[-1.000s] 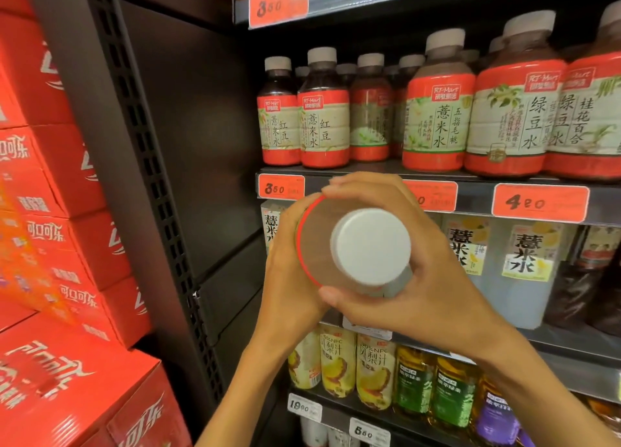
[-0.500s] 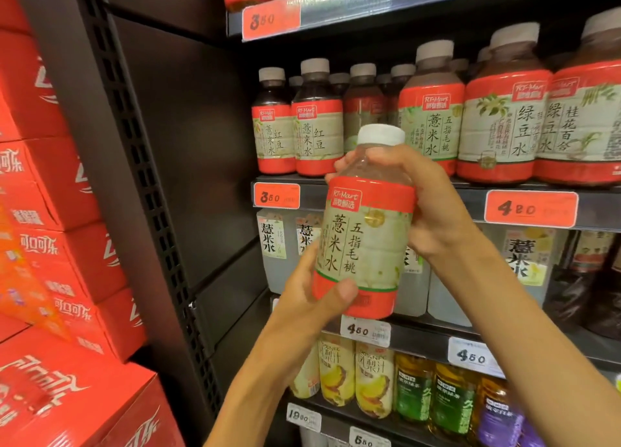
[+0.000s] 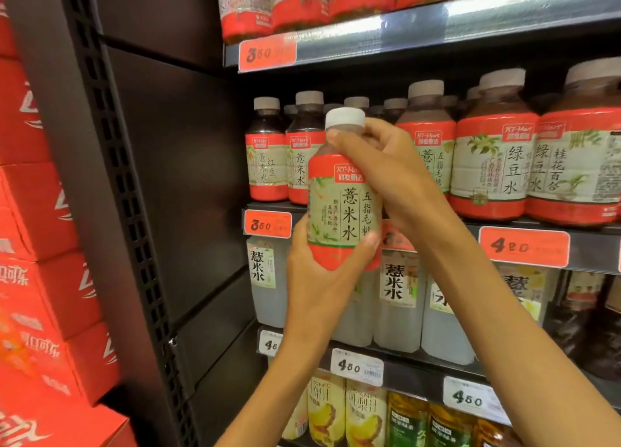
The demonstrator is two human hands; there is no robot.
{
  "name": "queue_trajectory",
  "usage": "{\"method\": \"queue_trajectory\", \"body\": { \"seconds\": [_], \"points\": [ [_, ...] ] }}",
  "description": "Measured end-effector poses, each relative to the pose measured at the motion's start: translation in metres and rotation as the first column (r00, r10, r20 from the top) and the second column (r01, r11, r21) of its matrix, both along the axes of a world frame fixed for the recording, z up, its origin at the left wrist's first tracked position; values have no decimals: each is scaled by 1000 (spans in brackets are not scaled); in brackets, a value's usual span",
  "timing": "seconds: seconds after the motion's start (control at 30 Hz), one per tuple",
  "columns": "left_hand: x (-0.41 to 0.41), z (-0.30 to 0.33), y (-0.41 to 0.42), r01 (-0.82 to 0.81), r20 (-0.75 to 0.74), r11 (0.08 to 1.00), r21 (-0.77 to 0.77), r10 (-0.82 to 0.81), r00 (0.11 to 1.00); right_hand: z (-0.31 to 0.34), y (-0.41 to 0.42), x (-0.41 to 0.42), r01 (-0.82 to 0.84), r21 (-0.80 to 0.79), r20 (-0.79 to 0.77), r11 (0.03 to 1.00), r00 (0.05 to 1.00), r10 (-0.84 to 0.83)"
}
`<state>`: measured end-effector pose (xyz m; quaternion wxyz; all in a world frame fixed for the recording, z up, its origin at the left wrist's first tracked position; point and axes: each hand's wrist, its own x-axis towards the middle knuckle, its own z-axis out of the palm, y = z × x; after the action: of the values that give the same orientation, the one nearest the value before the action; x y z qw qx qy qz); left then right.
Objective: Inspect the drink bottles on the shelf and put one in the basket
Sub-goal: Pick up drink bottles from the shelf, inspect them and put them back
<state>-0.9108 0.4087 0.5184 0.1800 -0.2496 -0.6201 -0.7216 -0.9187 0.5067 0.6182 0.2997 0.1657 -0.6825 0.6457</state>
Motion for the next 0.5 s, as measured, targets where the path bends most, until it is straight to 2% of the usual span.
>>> {"method": "queue_trajectory", "body": {
  "seconds": [0.13,0.23,0.5],
  "points": [
    [-28,18,6,-143,-64,976,-166,134,989,24,2,-13,129,61,-82,990,989,-124],
    [-44,28,10,-175,-59,952,-250,166,984,34,4,-21,222,80,-122,972,970,-211],
    [-64,34,19,-265,-102,904,-336,245,964,34,10,-37,324,144,-177,935,938,-298]
  ]
}}
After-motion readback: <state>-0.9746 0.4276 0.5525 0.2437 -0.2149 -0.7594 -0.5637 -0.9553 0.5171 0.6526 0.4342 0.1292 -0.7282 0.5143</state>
